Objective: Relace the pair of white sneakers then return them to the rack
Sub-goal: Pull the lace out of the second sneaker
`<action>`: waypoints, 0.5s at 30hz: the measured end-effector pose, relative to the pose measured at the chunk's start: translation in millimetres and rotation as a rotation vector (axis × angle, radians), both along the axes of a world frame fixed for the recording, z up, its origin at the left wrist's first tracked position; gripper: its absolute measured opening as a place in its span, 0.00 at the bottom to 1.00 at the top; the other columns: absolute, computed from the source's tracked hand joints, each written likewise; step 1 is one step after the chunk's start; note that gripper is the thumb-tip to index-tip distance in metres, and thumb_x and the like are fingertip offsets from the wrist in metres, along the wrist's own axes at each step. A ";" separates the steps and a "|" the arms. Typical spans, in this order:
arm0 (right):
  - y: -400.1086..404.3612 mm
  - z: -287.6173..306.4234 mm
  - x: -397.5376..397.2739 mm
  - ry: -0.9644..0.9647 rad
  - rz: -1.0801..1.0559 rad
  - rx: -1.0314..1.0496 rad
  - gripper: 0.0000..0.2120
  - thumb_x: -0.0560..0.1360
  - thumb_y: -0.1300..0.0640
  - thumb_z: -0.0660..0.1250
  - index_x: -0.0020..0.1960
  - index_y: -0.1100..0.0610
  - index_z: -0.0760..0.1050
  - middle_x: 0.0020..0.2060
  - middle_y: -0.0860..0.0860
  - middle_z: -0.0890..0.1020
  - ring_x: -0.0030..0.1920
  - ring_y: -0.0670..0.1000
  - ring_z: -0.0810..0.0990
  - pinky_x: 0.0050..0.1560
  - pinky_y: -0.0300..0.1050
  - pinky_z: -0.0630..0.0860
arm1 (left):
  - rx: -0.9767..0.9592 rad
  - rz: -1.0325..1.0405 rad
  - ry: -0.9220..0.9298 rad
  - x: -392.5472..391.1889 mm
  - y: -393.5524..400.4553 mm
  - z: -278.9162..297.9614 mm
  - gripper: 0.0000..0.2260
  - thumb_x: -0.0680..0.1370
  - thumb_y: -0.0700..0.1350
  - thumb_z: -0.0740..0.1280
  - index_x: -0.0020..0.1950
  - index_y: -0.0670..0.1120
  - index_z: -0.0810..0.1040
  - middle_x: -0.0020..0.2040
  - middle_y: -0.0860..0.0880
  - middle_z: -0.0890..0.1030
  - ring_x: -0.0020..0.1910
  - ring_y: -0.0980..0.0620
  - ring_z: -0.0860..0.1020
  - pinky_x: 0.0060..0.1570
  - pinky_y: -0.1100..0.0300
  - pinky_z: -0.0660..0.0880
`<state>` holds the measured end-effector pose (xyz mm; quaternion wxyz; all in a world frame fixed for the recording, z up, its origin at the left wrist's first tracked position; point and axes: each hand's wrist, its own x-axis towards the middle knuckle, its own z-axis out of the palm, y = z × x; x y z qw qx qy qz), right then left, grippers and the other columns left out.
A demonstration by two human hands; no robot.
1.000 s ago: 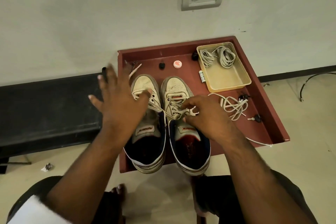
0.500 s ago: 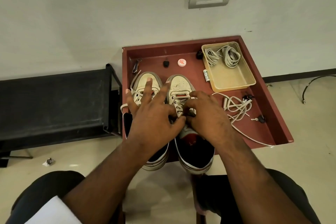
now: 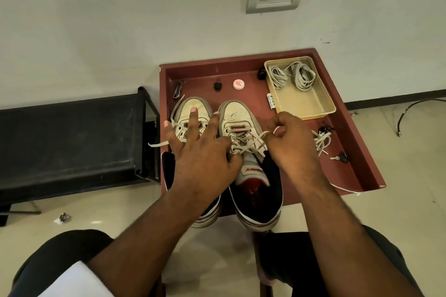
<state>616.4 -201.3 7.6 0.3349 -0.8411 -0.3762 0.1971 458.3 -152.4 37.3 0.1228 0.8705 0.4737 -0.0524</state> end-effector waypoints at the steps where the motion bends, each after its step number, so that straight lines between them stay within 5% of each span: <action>1: 0.5 1.1 0.0 0.034 0.049 -0.003 0.16 0.71 0.63 0.69 0.57 0.51 0.77 0.54 0.48 0.79 0.51 0.50 0.79 0.54 0.45 0.75 | 0.003 0.003 0.004 0.0 -0.2 -0.1 0.14 0.78 0.60 0.57 0.53 0.56 0.79 0.81 0.53 0.51 0.79 0.44 0.38 0.69 0.30 0.32; 4: 1.5 2.5 -5.0 -0.002 0.330 -0.093 0.23 0.70 0.62 0.70 0.64 0.48 0.76 0.65 0.48 0.73 0.64 0.48 0.72 0.69 0.52 0.67 | 0.026 0.004 -0.012 -0.3 -1.7 -1.6 0.16 0.80 0.59 0.55 0.55 0.56 0.80 0.81 0.53 0.52 0.79 0.44 0.39 0.69 0.30 0.32; 6: 2.0 2.1 -9.5 -0.180 0.485 -0.247 0.19 0.71 0.56 0.71 0.61 0.46 0.79 0.71 0.46 0.69 0.70 0.50 0.67 0.71 0.57 0.64 | 0.028 0.001 -0.013 -0.1 -1.6 -3.0 0.15 0.80 0.58 0.55 0.54 0.56 0.80 0.81 0.52 0.53 0.79 0.43 0.40 0.69 0.30 0.32; 9: 3.6 0.6 -11.0 -0.258 0.525 -0.251 0.10 0.73 0.53 0.71 0.54 0.49 0.83 0.70 0.44 0.72 0.68 0.49 0.70 0.68 0.49 0.66 | 0.035 -0.004 -0.005 -0.3 -0.5 -5.5 0.15 0.80 0.60 0.56 0.49 0.56 0.80 0.80 0.53 0.53 0.79 0.44 0.40 0.68 0.31 0.32; 12: -1.1 7.6 6.7 0.031 0.168 -0.109 0.02 0.73 0.58 0.72 0.44 0.56 0.84 0.53 0.44 0.82 0.52 0.46 0.79 0.50 0.37 0.71 | 0.022 -0.007 -0.010 -0.9 0.7 -6.7 0.15 0.81 0.61 0.56 0.49 0.56 0.80 0.80 0.54 0.53 0.79 0.44 0.40 0.68 0.30 0.32; 15: -13.0 15.4 33.5 0.204 -0.222 0.035 0.04 0.73 0.61 0.71 0.42 0.55 0.83 0.39 0.51 0.84 0.41 0.54 0.82 0.42 0.44 0.76 | 0.012 0.002 -0.009 -0.8 1.5 -6.7 0.14 0.80 0.61 0.57 0.49 0.57 0.80 0.81 0.54 0.52 0.79 0.44 0.40 0.68 0.30 0.32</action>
